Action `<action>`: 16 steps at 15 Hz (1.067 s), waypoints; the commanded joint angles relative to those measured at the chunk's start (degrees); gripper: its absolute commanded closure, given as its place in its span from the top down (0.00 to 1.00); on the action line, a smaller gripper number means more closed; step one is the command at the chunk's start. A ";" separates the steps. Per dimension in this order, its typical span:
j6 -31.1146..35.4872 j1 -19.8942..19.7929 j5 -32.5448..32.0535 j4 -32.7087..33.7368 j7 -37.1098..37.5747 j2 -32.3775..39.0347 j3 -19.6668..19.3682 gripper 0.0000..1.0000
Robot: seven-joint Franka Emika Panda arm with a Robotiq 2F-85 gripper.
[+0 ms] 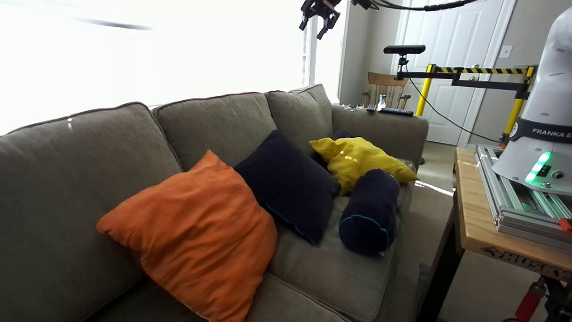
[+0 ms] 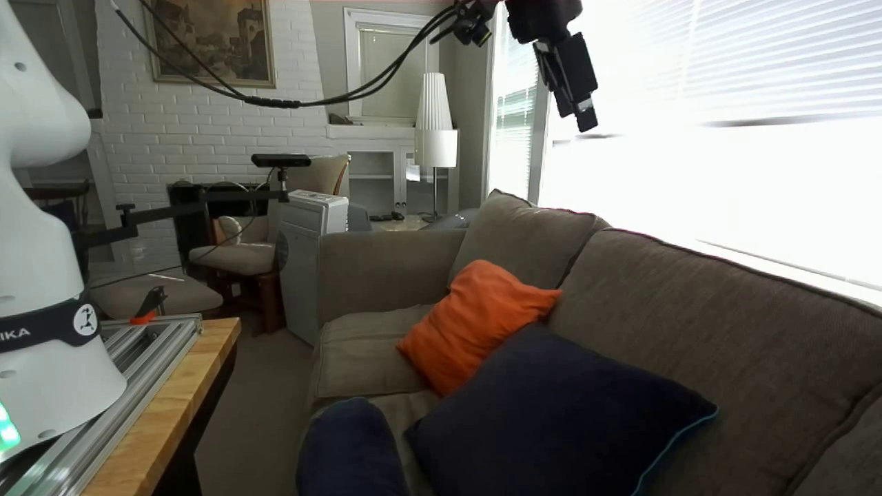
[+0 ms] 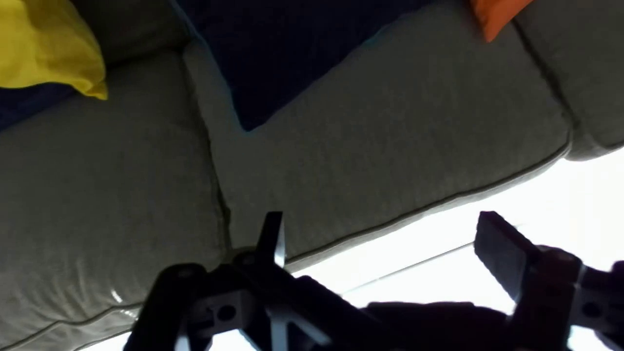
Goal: Move the yellow pillow to the right
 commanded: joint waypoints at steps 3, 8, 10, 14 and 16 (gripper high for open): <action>-18.13 -2.43 -2.50 5.00 -11.73 -1.26 -3.10 1.00; -23.68 -3.37 -10.05 8.41 -15.65 0.08 -3.95 1.00; -22.24 -3.32 -8.32 6.91 -14.36 -0.87 -3.96 1.00; -22.24 -3.30 -8.67 6.95 -14.79 -0.68 -3.88 1.00; -22.24 -3.30 -8.69 6.95 -14.82 -0.67 -3.88 1.00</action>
